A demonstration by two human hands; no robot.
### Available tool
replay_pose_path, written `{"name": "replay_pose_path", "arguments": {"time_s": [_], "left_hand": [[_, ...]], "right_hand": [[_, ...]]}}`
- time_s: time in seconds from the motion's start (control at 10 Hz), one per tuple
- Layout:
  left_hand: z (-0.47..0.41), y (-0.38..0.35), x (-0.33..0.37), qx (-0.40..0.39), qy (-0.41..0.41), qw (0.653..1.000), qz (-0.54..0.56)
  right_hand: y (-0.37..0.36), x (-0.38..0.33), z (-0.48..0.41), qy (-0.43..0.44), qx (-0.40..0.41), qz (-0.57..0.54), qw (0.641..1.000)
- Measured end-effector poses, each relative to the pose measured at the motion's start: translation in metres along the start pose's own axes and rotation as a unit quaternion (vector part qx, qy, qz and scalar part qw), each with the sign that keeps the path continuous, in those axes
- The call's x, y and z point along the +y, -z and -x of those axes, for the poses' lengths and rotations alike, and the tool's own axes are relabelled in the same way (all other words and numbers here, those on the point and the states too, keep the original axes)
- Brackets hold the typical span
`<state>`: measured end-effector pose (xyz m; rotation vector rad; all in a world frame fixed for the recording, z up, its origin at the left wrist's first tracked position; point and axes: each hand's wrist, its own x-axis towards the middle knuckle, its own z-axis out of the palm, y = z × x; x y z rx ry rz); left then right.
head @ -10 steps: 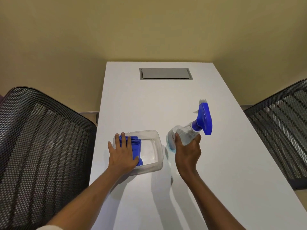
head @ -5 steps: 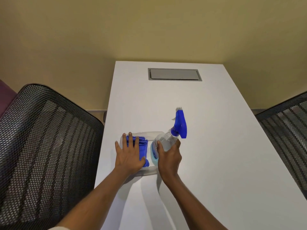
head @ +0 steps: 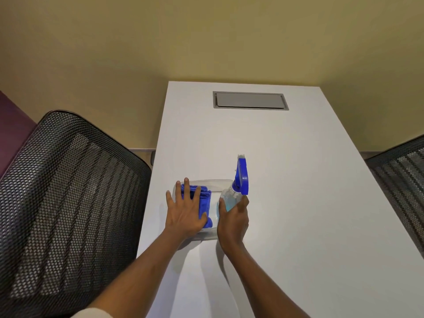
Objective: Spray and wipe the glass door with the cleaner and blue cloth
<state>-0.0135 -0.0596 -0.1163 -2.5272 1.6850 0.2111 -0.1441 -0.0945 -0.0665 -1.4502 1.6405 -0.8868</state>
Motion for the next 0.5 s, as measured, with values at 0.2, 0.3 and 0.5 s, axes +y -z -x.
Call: {"name": "replay_pose_path", "arguments": {"time_s": [0.2, 0.3, 0.5], "left_hand": [[0.008, 0.024, 0.006, 0.051, -0.031, 0.998, -0.015], [0.017, 0.040, 0.012, 0.081, -0.044, 0.995, -0.029], [0.054, 0.082, 0.004, 0.093, -0.082, 0.988, -0.089]], "right_hand": [[0.000, -0.001, -0.002, 0.006, 0.004, -0.015, 1.000], [0.004, 0.002, -0.001, 0.033, 0.008, 0.020, 0.999], [0.037, -0.009, 0.028, 0.152, 0.063, 0.189, 0.968]]}}
